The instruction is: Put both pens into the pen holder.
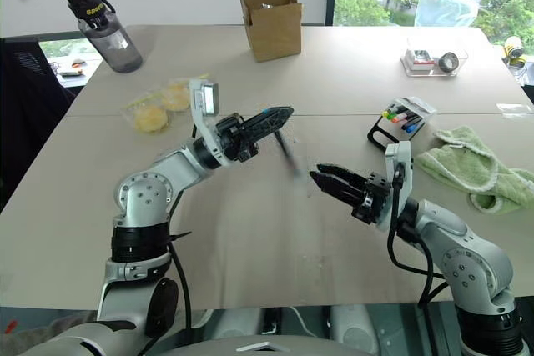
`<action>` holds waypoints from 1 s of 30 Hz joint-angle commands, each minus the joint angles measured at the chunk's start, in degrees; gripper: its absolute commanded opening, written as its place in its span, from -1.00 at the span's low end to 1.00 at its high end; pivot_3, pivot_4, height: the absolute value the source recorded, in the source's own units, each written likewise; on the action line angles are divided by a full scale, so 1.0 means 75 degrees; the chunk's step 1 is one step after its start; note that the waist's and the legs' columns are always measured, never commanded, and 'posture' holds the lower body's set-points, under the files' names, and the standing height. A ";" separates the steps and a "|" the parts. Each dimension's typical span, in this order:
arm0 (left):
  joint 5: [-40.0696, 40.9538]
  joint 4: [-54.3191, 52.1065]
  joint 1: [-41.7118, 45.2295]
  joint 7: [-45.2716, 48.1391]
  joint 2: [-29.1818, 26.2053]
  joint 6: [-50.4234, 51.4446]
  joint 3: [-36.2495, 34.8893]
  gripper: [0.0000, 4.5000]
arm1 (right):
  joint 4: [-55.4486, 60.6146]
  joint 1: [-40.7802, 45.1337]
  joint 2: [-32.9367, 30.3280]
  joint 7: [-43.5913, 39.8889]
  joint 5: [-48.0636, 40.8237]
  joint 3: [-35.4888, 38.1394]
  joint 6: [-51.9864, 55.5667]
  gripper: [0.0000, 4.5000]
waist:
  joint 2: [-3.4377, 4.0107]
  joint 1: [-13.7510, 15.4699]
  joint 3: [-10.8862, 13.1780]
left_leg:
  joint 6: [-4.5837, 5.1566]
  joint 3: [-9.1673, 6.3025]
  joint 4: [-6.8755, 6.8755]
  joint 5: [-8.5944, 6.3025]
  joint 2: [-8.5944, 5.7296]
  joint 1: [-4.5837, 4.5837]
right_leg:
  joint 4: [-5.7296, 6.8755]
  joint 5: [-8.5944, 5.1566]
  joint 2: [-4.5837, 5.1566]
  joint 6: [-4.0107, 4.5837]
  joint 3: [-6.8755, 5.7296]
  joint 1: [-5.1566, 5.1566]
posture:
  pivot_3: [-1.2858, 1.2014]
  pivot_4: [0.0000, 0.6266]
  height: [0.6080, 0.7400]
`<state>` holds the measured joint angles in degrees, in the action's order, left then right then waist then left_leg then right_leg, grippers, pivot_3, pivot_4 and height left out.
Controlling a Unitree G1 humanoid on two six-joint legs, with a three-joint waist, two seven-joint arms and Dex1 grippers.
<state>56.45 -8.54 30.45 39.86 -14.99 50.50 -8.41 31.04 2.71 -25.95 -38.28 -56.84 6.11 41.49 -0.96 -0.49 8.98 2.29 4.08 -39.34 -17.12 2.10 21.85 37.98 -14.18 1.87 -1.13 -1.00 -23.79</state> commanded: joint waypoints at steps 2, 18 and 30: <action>0.0205 -0.0384 -0.0015 0.0100 -0.0097 0.0017 0.0036 -1.00 | 0.0324 0.0119 -0.0105 0.0154 0.0029 -0.0106 -0.0012 0.67 | 0.0000 0.0002 0.0000 | 0.0000 0.0000 0.0000 0.0000 0.0000 0.0000 | 0.0000 0.0000 0.0000 0.0000 0.0000 0.0000 | 0.03 -0.52 0.93; -0.0589 -0.0520 0.0096 0.0906 -0.0769 -0.0165 0.1082 -1.00 | -0.0177 0.2142 -0.0583 0.0469 0.0275 -0.1115 0.1253 0.75 | -0.0003 -0.0009 0.0002 | 0.0000 0.0000 0.0003 0.0000 0.0000 0.0005 | -0.0010 0.0000 0.0003 0.0001 -0.0001 -0.0002 | 0.03 -0.52 0.93; -0.0807 -0.0601 0.0009 0.0887 -0.0713 -0.0275 0.1139 -1.00 | -0.0307 0.2608 -0.0155 0.0638 -0.0141 -0.1244 0.2018 -0.98 | -0.0005 -0.0010 0.0003 | 0.0001 -0.0001 0.0003 -0.0001 0.0001 0.0007 | -0.0009 0.0000 0.0010 0.0001 -0.0001 -0.0003 | 0.03 -0.52 0.93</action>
<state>49.68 -10.63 30.22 46.20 -21.16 49.55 -0.09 26.45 21.19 -28.23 -33.11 -55.01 -2.97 56.31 -1.00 -0.57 9.00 2.30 4.07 -39.32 -17.13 2.12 21.91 37.91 -14.18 1.96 -1.12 -1.01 -23.81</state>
